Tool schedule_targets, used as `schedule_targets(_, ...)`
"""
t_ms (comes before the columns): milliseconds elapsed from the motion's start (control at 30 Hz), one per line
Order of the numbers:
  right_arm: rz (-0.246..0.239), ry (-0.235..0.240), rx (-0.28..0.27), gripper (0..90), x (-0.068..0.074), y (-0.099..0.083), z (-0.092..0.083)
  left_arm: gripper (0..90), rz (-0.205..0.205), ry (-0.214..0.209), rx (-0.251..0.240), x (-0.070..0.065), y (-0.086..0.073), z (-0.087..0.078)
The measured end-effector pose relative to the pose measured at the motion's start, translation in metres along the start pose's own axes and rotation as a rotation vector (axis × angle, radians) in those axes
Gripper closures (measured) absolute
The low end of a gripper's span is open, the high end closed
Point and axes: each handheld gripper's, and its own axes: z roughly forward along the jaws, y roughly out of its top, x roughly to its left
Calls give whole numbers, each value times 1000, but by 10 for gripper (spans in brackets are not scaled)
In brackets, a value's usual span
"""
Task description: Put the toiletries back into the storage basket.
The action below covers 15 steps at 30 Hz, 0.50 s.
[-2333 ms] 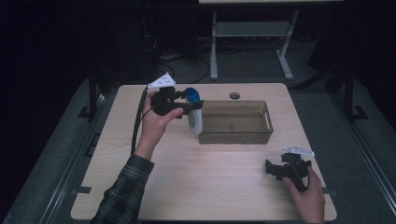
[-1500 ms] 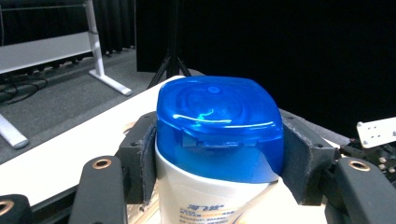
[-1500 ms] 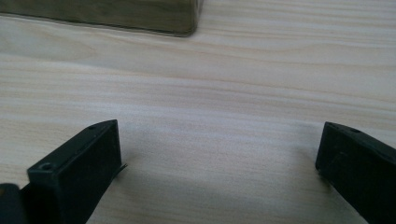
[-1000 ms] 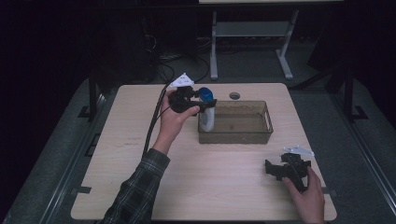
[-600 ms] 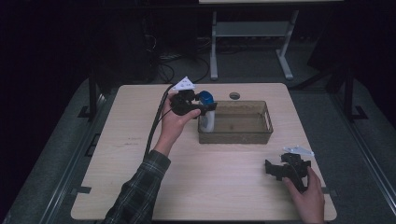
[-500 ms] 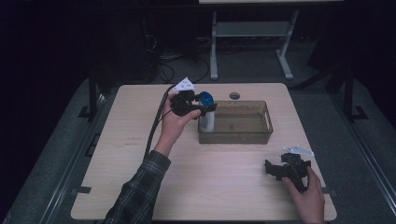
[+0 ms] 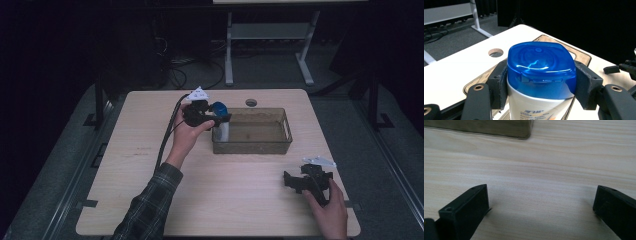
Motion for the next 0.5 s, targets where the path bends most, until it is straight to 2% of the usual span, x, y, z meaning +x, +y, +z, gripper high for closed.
schedule_targets(500,-1,1,0,0,0,0,0,370,-3,2,28,2,-15,6)
